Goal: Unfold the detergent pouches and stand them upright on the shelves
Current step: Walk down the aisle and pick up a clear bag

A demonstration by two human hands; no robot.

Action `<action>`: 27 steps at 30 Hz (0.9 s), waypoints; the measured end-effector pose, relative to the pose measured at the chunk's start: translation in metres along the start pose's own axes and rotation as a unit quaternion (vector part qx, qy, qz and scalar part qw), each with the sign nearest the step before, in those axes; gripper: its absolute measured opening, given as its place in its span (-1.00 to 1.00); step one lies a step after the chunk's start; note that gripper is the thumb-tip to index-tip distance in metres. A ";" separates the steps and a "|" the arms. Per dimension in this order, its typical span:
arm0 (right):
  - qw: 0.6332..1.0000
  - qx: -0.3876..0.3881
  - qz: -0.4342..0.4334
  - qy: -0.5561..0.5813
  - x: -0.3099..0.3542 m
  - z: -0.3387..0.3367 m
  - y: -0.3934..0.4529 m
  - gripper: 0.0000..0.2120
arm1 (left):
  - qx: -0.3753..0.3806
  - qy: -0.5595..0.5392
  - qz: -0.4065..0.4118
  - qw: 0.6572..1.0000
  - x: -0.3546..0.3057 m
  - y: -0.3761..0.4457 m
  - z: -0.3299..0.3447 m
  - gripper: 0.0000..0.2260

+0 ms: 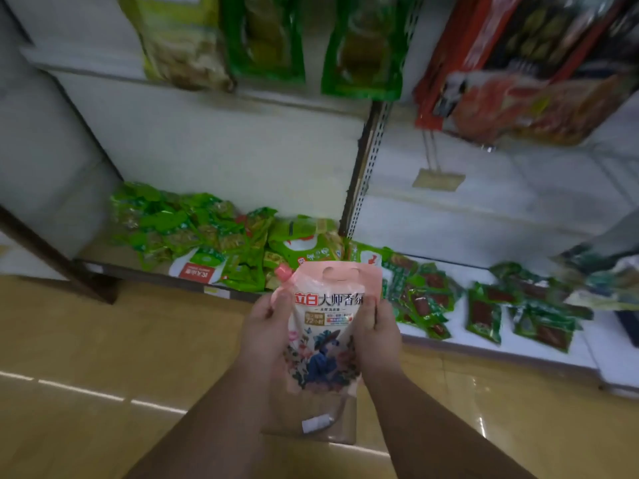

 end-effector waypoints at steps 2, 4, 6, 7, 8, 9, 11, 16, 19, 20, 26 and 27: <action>1.000 0.005 -0.010 -0.004 0.047 -0.018 -0.027 -0.70 | -0.006 -0.005 0.002 1.000 -0.049 -0.018 -0.011 -0.71; 1.000 0.012 -0.016 -0.009 0.092 -0.031 -0.052 -0.70 | -0.006 -0.001 0.010 1.000 -0.101 -0.035 -0.023 -0.71; 0.999 0.011 -0.028 -0.014 0.138 -0.043 -0.077 -0.71 | -0.009 0.005 0.026 1.000 -0.158 -0.053 -0.037 -0.73; 0.999 0.012 -0.037 -0.010 0.162 -0.049 -0.091 -0.71 | -0.012 0.005 0.038 0.999 -0.187 -0.060 -0.046 -0.74; 0.999 0.014 -0.044 -0.004 0.188 -0.054 -0.106 -0.70 | -0.017 0.006 0.048 0.999 -0.214 -0.068 -0.056 -0.75; 0.999 0.016 -0.048 0.003 0.211 -0.059 -0.119 -0.69 | -0.022 0.007 0.054 0.998 -0.240 -0.075 -0.066 -0.74; 0.998 0.017 -0.056 0.003 0.255 -0.064 -0.143 -0.67 | -0.028 0.013 0.074 0.997 -0.288 -0.086 -0.085 -0.70; 0.994 0.021 -0.111 0.014 0.357 -0.071 -0.201 -0.66 | -0.047 0.007 0.114 0.992 -0.397 -0.113 -0.133 -0.69; 0.990 0.036 -0.138 0.016 0.410 -0.070 -0.231 -0.65 | -0.057 0.001 0.139 0.989 -0.453 -0.128 -0.159 -0.67; 0.988 0.044 -0.149 0.018 0.428 -0.069 -0.240 -0.65 | -0.064 -0.003 0.149 0.987 -0.468 -0.131 -0.168 -0.68; 0.970 0.081 -0.227 0.029 0.509 -0.056 -0.282 -0.64 | -0.132 -0.025 0.208 0.969 -0.539 -0.167 -0.220 -0.75; 0.967 0.095 -0.234 0.037 0.515 -0.051 -0.289 -0.64 | -0.143 -0.033 0.209 0.967 -0.546 -0.177 -0.228 -0.75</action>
Point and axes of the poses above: each hand's wrist, its own y-axis towards the middle knuckle, its own z-axis out of the palm, x = y × z, the point moved 10 cm from there along y, towards the middle knuckle, and after that the axes turned 12 degrees about z, right-handed, at the moved point
